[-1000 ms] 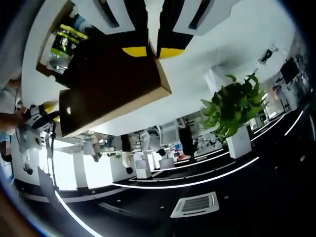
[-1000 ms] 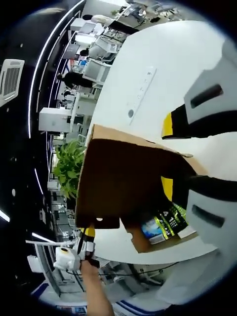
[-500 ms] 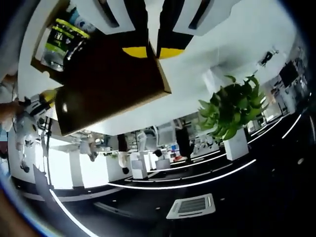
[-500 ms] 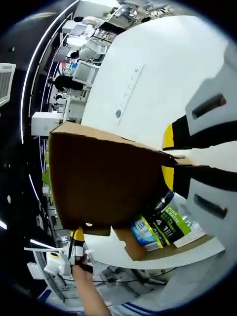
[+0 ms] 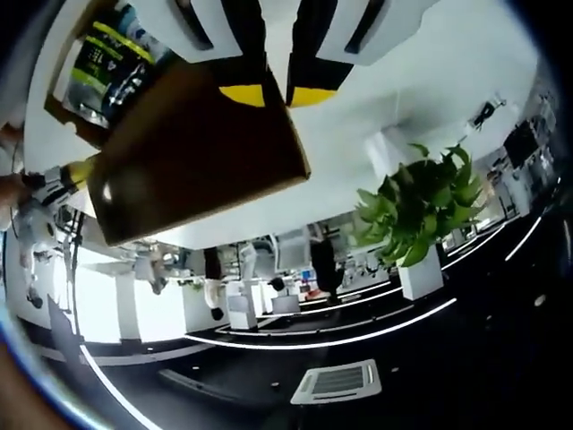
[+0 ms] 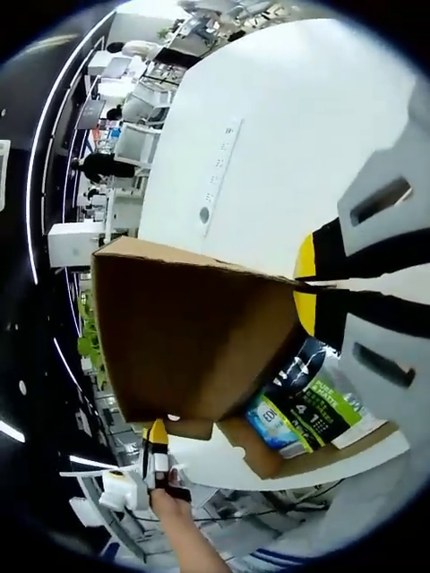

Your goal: Operate the shoe box by opening the lid, removing the specified soft item, and placing it in the target area until the item is outside and the box remains undamaged.

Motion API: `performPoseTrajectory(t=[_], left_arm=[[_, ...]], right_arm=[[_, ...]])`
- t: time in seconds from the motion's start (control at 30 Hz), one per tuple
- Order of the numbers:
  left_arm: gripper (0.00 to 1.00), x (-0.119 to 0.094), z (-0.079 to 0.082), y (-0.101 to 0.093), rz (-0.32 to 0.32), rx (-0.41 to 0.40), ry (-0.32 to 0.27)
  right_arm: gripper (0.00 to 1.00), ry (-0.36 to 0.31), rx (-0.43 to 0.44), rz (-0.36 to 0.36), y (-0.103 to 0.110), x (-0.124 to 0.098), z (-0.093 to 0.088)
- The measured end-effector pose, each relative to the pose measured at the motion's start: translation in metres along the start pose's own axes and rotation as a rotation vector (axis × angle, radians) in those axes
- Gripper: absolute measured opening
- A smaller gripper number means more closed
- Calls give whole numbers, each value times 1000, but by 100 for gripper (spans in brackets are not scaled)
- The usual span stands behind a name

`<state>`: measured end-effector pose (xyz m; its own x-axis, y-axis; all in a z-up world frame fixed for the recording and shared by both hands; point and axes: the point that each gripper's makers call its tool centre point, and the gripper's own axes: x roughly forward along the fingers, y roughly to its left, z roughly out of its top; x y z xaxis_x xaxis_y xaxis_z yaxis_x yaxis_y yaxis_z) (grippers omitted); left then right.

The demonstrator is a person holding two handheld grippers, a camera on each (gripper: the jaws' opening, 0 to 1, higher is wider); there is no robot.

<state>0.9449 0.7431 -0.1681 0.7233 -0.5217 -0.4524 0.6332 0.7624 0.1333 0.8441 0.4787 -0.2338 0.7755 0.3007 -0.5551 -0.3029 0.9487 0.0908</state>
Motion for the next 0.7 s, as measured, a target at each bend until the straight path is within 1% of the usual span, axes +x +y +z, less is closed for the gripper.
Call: performPoseTrajectory(t=[0.1,0.13,0.17,0.2,0.23,0.27,0.3,0.33,0.37,0.47,0.57,0.6,0.7], left_arm=[[11,-4,-12,-2,4,-4,-7],[12,-5,-18,-1,9,-14,-13],[13,-6,-20,-1,10,-19,-14],[14,-9,-23,-9,7,-32,-19],[14,-11,-26,-12,5,-41,-19],[14,-9,-36,-7,9,-43,-9],[14,-10,-42,-8,10,-42,5],[14,-12,-46,-13,8,-43,15],[14,-12,-49,-15,4,-51,21],[14,-12,-60,-14,6,-67,35],[12,-12,-66,-15,13,-77,46],[10,-11,-69,-14,20,-80,48],[3,-10,-71,-6,49,-97,46]], right_arm=[[0,-1,-4,-2,1,-1,-1],[0,-1,-7,-6,1,-1,-1],[0,-2,-3,-7,1,-1,-1],[0,-3,4,-7,1,0,-1],[0,-4,7,-7,0,0,0],[0,-3,9,-7,0,1,0],[0,-2,13,-6,-1,2,0],[0,-2,12,-6,-1,2,0],[0,-2,5,-5,0,2,0],[0,-2,4,-4,-1,3,0],[0,-2,4,-1,0,4,0],[0,-1,5,0,0,4,0],[0,2,18,2,0,3,0]])
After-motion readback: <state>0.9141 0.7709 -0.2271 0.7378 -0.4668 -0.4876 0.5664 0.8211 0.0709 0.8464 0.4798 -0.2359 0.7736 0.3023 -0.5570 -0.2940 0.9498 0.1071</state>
